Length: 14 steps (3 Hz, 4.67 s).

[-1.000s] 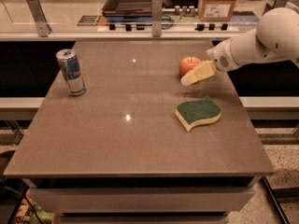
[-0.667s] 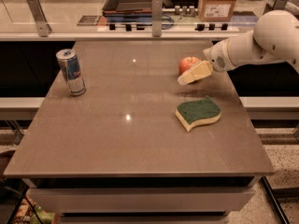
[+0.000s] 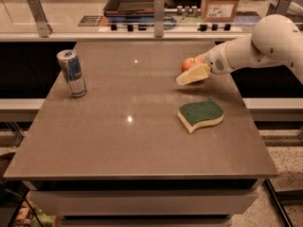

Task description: Move apple near redbull can

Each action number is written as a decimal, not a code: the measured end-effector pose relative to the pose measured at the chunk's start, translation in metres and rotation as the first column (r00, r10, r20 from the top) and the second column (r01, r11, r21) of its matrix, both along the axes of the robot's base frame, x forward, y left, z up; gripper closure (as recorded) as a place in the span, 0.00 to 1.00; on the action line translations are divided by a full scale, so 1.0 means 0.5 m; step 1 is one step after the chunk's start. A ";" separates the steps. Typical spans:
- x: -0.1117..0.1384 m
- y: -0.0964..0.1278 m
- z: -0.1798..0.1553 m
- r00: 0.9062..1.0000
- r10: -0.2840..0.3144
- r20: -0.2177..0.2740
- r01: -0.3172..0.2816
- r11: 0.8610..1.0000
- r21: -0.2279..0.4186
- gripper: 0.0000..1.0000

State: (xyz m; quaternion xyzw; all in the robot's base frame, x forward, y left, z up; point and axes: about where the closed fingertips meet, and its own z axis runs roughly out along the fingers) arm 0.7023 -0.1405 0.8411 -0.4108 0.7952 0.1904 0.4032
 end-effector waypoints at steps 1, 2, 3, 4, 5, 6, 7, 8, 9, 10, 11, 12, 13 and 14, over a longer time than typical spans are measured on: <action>0.001 0.006 -0.004 1.000 0.004 -0.003 -0.004 1.000 0.001 0.41; 0.001 0.010 -0.007 1.000 0.008 -0.006 -0.008 1.000 0.001 0.64; 0.001 0.015 -0.011 1.000 0.012 -0.008 -0.012 1.000 0.002 0.87; 0.002 0.019 -0.013 1.000 0.015 -0.010 -0.015 1.000 0.003 1.00; 0.002 0.019 -0.011 1.000 0.015 -0.011 -0.015 1.000 0.003 1.00; 0.002 0.019 -0.010 1.000 0.015 -0.011 -0.015 1.000 0.003 1.00; 0.002 0.019 -0.010 1.000 0.015 -0.011 -0.015 1.000 0.003 1.00; 0.002 0.019 -0.010 1.000 0.015 -0.010 -0.015 1.000 0.003 1.00; -0.016 0.082 0.040 0.998 0.061 0.024 -0.060 0.998 -0.011 1.00; -0.038 0.134 0.096 0.994 0.083 0.070 -0.081 0.996 -0.034 1.00; -0.054 0.163 0.139 0.990 0.095 0.104 -0.091 0.995 -0.045 1.00; -0.078 0.229 0.167 0.977 0.170 0.131 -0.165 0.985 -0.045 1.00; -0.090 0.285 0.152 0.963 0.234 0.130 -0.233 0.972 -0.027 1.00; -0.105 0.338 0.131 0.945 0.300 0.127 -0.302 0.953 -0.004 1.00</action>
Offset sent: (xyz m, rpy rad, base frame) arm 0.0003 0.0024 -0.0016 0.0007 0.0025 0.0038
